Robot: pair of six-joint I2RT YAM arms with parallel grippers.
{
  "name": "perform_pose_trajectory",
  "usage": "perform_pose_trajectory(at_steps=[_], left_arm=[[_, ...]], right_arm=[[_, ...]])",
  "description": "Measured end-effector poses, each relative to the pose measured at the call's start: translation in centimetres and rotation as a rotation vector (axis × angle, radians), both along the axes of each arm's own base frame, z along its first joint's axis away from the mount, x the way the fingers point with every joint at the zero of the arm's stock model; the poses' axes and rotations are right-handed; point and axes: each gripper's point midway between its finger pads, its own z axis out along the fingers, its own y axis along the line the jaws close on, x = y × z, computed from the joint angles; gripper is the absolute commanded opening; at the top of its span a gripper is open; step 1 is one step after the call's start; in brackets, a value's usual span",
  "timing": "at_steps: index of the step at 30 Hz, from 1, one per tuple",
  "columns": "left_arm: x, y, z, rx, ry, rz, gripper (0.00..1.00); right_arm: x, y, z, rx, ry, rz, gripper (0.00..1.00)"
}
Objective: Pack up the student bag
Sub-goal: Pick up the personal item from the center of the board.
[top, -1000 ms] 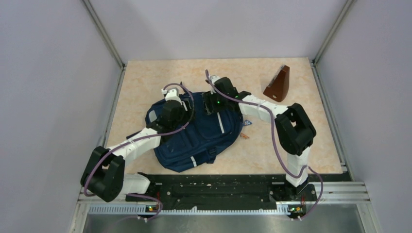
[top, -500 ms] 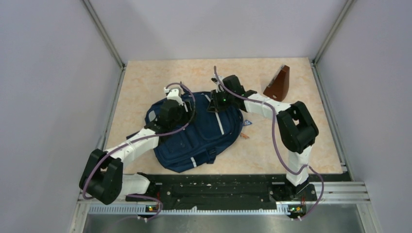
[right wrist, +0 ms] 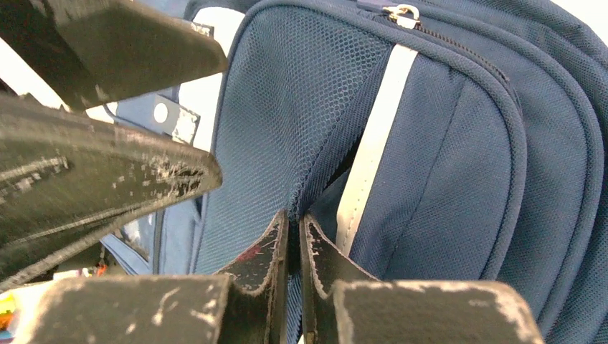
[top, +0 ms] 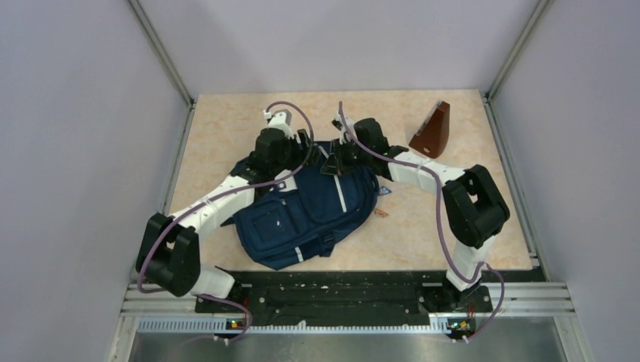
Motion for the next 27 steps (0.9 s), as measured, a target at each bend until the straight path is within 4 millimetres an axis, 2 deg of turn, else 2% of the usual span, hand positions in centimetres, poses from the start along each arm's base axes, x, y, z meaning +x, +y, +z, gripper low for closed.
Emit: perform_pose_trajectory(at_steps=[3, 8, 13, 21, 23, 27], left_arm=[[1.2, -0.6, 0.2, -0.002, 0.010, 0.003, 0.71], [2.8, -1.4, -1.4, 0.051, 0.087, 0.001, 0.70], [3.0, -1.4, -3.3, 0.118, 0.171, -0.011, 0.70], [3.1, -1.9, -4.0, 0.166, 0.225, -0.052, 0.68], [3.1, -2.0, -4.5, 0.183, 0.240, -0.067, 0.64], [2.7, -2.3, -5.3, 0.218, 0.275, -0.102, 0.41]], right_arm=[[-0.1, 0.0, -0.4, 0.003, -0.016, 0.009, 0.02], [-0.1, 0.0, -0.5, 0.005, -0.038, 0.020, 0.02], [0.0, -0.2, -0.4, -0.002, -0.066, 0.025, 0.01], [0.2, -0.4, -0.6, -0.025, -0.098, 0.029, 0.01], [0.2, -0.4, -0.7, -0.039, -0.112, 0.028, 0.01], [0.3, -0.4, -0.9, -0.063, -0.132, 0.025, 0.01]])
